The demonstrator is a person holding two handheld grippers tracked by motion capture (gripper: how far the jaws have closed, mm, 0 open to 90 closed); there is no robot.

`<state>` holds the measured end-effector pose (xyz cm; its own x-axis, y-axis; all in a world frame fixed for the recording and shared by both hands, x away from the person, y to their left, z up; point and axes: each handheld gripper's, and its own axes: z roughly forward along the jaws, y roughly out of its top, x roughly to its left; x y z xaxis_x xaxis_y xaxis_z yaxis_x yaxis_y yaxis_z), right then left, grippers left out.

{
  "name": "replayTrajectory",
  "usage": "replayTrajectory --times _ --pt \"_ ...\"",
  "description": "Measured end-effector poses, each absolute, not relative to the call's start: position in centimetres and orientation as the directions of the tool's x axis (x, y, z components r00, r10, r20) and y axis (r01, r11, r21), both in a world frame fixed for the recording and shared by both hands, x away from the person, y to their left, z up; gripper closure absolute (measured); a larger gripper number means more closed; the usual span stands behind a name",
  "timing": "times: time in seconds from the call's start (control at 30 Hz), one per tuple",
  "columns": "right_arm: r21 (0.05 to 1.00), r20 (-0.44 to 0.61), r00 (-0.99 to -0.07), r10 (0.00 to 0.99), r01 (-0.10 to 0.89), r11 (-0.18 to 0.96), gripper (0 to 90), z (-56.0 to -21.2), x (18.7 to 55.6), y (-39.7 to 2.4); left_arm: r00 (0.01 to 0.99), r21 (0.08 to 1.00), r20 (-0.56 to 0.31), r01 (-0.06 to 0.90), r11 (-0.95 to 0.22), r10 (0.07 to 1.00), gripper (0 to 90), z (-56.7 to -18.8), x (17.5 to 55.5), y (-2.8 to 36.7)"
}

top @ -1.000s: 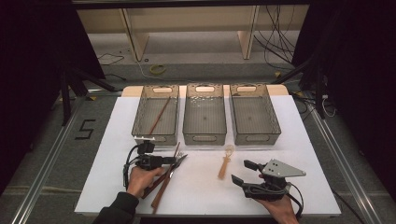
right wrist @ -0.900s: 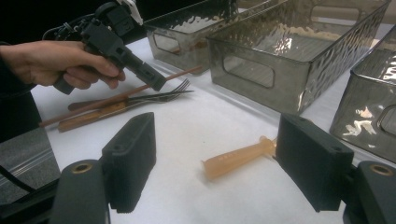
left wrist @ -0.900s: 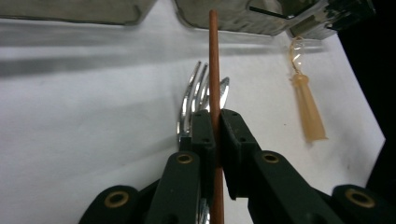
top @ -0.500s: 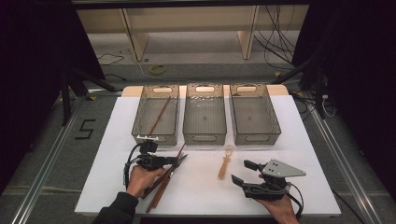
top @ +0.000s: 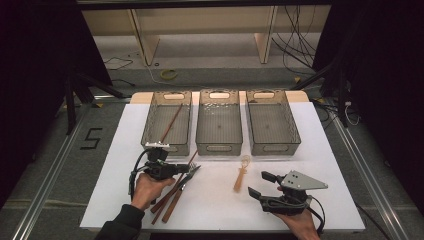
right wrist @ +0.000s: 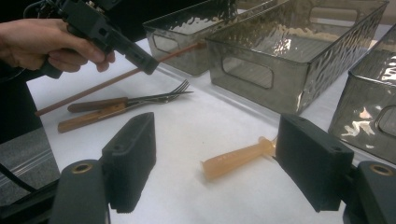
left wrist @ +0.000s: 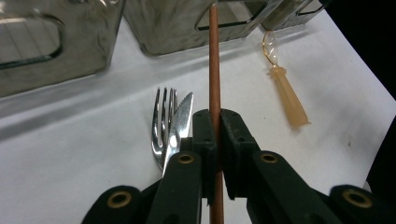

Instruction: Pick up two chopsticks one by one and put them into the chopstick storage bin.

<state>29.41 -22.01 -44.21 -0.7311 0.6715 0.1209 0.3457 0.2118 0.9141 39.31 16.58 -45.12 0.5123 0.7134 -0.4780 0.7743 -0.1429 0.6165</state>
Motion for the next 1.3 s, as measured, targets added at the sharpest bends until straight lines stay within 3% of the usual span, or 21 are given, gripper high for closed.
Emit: replayTrajectory --times 0.67,1.3 --pt "0.916 0.121 -0.728 0.674 0.344 0.207 29.8 -44.2 29.4 -22.1 0.545 0.732 -0.369 0.669 -0.125 0.752 84.7 -39.0 43.1 19.3" --pt "0.915 0.123 -0.728 0.675 0.346 0.206 29.8 -44.1 29.4 -22.2 0.514 0.78 -0.314 0.619 -0.092 0.798 84.6 -35.5 48.2 20.8"
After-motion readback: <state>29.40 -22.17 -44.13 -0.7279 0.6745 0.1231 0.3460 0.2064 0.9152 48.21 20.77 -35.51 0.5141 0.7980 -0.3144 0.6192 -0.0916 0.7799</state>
